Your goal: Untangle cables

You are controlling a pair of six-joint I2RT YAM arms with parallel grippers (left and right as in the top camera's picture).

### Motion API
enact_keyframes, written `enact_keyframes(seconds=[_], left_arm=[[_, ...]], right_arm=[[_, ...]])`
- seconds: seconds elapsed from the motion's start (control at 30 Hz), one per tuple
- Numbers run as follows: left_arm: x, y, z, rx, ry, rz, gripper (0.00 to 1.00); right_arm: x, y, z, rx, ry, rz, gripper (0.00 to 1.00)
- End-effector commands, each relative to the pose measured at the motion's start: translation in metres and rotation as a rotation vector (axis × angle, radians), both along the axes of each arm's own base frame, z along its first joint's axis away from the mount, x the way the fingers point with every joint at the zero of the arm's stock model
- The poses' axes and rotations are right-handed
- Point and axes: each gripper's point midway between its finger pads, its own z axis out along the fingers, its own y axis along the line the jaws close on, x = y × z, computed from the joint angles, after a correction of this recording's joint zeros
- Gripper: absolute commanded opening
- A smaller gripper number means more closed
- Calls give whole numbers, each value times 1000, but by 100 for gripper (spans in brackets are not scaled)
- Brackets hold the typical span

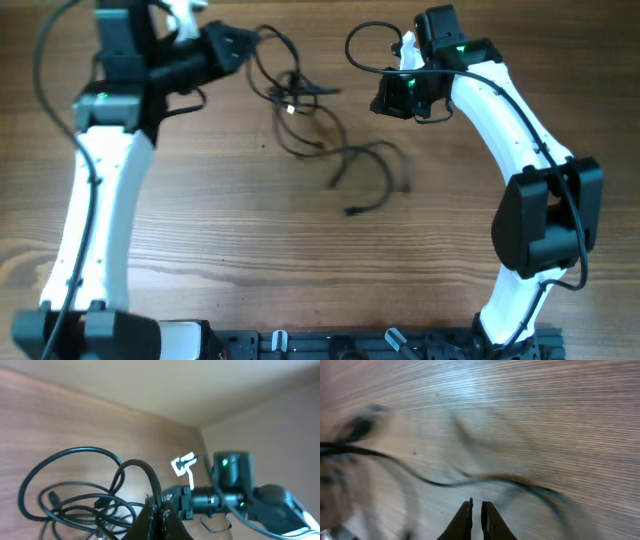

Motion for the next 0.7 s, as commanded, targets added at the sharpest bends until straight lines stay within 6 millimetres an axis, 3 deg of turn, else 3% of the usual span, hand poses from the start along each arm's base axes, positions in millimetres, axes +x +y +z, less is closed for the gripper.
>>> enact_keyframes(seconds=[0.0,0.07,0.13,0.2,0.3,0.4,0.67], left_arm=[[-10,17,31,-14,-75,26,4],[-17,8,32,-29,-65,-13,4],[-25,-4,22,-29,-11,-42,4],[-32,-14,13,-16,38,-53,4],[-33,-13,-5,44,100,3,4],[-37,-17,-14,65,135,5,4],[-48,-21,-22,51,202,-20,4]], right_arm=[[1,-8,-14,-48,27,-34,8],[-1,10,-4,49,-15,80,8],[-10,41,23,257,-72,234,11],[-16,52,42,361,-80,269,27],[-26,63,68,430,-105,310,44],[-37,79,81,424,-194,418,78],[-67,126,74,328,-477,822,83]])
